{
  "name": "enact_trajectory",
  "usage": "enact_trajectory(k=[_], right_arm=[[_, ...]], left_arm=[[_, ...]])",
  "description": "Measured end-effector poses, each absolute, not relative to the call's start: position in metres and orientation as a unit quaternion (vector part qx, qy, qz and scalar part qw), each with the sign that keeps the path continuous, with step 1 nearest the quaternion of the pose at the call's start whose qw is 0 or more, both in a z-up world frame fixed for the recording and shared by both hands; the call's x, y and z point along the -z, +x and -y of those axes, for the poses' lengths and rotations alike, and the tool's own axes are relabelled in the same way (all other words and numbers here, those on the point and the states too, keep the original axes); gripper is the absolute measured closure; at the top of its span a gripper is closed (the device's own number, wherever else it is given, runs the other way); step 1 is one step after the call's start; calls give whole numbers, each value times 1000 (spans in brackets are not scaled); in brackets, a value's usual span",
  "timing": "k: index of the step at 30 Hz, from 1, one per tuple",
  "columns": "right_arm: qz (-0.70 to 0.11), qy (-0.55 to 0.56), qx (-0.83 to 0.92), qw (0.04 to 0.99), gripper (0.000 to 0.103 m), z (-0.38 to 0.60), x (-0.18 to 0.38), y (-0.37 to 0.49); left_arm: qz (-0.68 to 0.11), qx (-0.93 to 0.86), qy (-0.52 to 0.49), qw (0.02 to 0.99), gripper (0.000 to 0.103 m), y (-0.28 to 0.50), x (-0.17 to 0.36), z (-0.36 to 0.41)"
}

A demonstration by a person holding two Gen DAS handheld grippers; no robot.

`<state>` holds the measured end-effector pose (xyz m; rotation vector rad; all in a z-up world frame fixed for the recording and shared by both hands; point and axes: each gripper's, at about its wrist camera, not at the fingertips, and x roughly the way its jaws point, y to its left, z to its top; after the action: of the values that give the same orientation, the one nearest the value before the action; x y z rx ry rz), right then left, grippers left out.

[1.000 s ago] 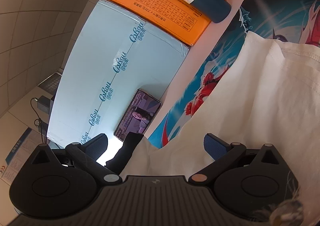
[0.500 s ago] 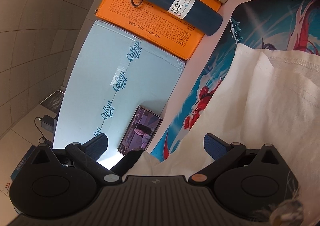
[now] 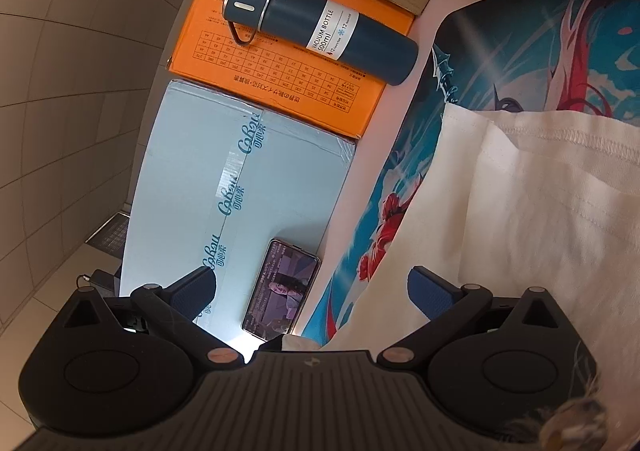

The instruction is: Fold clothes

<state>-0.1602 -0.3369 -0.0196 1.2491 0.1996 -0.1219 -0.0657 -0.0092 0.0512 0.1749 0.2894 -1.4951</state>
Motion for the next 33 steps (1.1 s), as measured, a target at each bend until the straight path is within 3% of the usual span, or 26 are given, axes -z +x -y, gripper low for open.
enact_trajectory(k=[1, 4, 5, 6, 7, 8, 15, 22, 23, 24, 27, 33], right_arm=[[-93, 584, 58, 805, 0, 336, 20, -160], [-94, 582, 58, 805, 0, 335, 20, -160], [-94, 582, 58, 805, 0, 335, 20, -160], [-94, 582, 58, 805, 0, 335, 20, -160], [-95, 582, 58, 805, 0, 335, 20, -160], [-95, 583, 58, 805, 0, 335, 20, -160], [-95, 585, 56, 803, 0, 336, 19, -160], [-94, 588, 56, 802, 0, 335, 20, -160], [-94, 588, 56, 801, 0, 335, 20, -160], [-94, 589, 56, 801, 0, 335, 20, -159], [-92, 590, 56, 800, 0, 335, 20, -159], [-69, 596, 55, 798, 0, 339, 19, -165]], left_arm=[[-135, 667, 96, 726, 100, -69, -49, 9], [-154, 597, 113, 779, 84, -64, -44, 9], [-164, 567, 111, 799, 66, -59, -43, 9], [-178, 543, 105, 814, 37, -56, -43, 9], [-197, 527, 94, 821, 26, -50, -42, 10], [-208, 525, 86, 821, 23, -47, -42, 12], [-341, 502, 19, 795, 23, 9, -20, 42], [-410, 493, -63, 765, 27, 65, 3, 67], [-406, 492, -55, 768, 36, 64, 4, 71], [-389, 497, -34, 775, 67, 60, 0, 72], [-329, 512, 30, 793, 93, 46, -12, 73], [-183, 573, 179, 779, 97, -6, -46, 78]])
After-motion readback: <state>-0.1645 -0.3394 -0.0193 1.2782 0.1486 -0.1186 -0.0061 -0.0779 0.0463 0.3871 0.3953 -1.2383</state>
